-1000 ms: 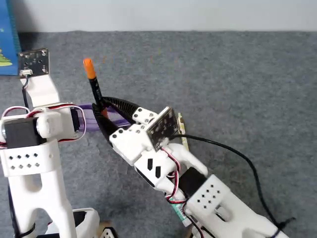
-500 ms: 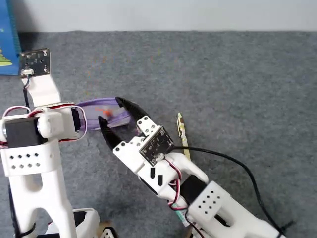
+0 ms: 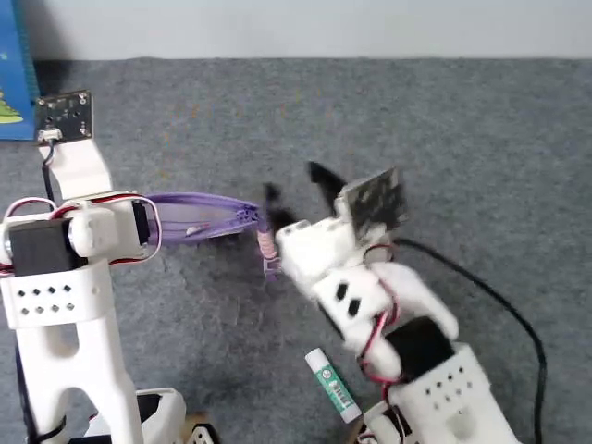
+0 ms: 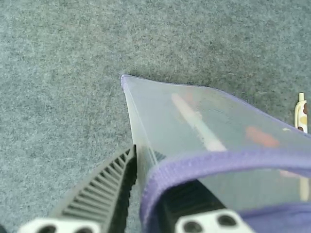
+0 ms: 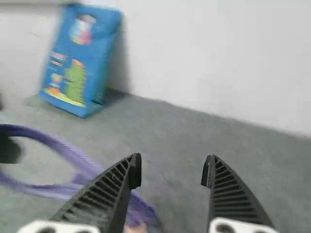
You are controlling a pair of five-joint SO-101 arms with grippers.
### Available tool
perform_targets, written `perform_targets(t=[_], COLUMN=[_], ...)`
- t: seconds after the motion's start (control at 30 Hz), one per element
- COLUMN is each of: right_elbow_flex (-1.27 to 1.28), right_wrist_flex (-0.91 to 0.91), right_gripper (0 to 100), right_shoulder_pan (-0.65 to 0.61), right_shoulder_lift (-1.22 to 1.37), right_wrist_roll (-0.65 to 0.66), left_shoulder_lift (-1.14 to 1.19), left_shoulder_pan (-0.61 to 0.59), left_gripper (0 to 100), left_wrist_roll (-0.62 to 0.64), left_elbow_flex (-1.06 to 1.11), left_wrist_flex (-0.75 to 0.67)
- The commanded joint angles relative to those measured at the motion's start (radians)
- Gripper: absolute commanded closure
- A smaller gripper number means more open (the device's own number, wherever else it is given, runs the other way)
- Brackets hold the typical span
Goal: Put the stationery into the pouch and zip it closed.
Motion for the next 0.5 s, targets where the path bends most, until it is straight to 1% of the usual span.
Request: perform_targets(t=[0.0,0.07,0.2,0.33,0.47], right_elbow_flex=[-0.071,-0.071,-0.075,-0.077,-0.101], right_wrist_flex=[0.107,0.13,0.119,0.028,-0.065], right_gripper=[78.6,78.6,78.6,78.6,78.6], right_shoulder_pan=[0.101,0.131,0.171,0.174,0.18], right_shoulder_lift=[0.113,0.209,0.42,0.633,0.82], right_wrist_roll=[-0.025,-0.026,-0.021,-0.015,0.049], left_shoulder_lift=[-0.005,-0.005,-0.005,-0.005,-0.005], left_shoulder_pan=[-0.005,-0.005,-0.005,-0.005,-0.005], left_gripper=[99,99,99,99,99], left_wrist_roll=[-0.006,-0.006,-0.006,-0.006,-0.006], left_elbow_flex=[-0.004,-0.004,-0.004,-0.004,-0.002], left_wrist_flex=[-0.021,-0.021,-0.02,-0.02,-0.02])
